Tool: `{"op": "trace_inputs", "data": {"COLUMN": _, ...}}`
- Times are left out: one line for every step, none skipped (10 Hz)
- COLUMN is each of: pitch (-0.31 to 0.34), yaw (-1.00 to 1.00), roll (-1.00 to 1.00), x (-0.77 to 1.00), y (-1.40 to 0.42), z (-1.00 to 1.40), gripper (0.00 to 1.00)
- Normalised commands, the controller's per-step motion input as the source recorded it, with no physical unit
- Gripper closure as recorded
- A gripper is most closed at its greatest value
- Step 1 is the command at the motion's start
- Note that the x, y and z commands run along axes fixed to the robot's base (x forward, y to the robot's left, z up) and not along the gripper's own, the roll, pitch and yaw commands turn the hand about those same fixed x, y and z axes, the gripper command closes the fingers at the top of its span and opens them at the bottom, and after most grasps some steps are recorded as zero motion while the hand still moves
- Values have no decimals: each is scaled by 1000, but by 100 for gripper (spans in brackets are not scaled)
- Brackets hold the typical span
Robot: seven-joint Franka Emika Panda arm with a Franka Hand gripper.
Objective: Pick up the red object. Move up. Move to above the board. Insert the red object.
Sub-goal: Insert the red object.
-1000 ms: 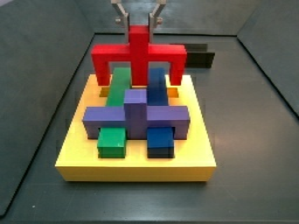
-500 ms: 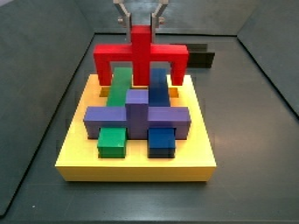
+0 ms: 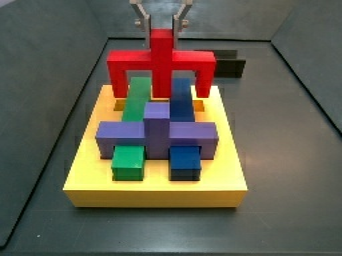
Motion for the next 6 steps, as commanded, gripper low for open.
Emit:
{"op": "trace_inputs", "data": {"pitch": 0, "yaw": -20, "roll": 0, "x": 100, "y": 0, "z": -511, "gripper": 100}}
{"op": "trace_inputs", "data": {"pitch": 0, "yaw": -9, "roll": 0, "x": 100, "y": 0, "z": -397, "gripper": 100}}
{"op": "trace_inputs", "data": {"pitch": 0, "yaw": 0, "roll": 0, "x": 0, "y": 0, "z": -149, "gripper": 100}}
{"op": "trace_inputs", "data": {"pitch": 0, "yaw": 0, "roll": -10, "x": -23, "y": 66, "z": 0, "gripper": 100}}
{"op": "trace_inputs", "data": {"pitch": 0, "yaw": 0, "roll": 0, "x": 0, "y": 0, "z": -77, "gripper": 100}}
{"op": "trace_inputs", "data": {"pitch": 0, "yaw": 0, "roll": 17, "x": 174, "y": 0, "z": -260, "gripper": 100}}
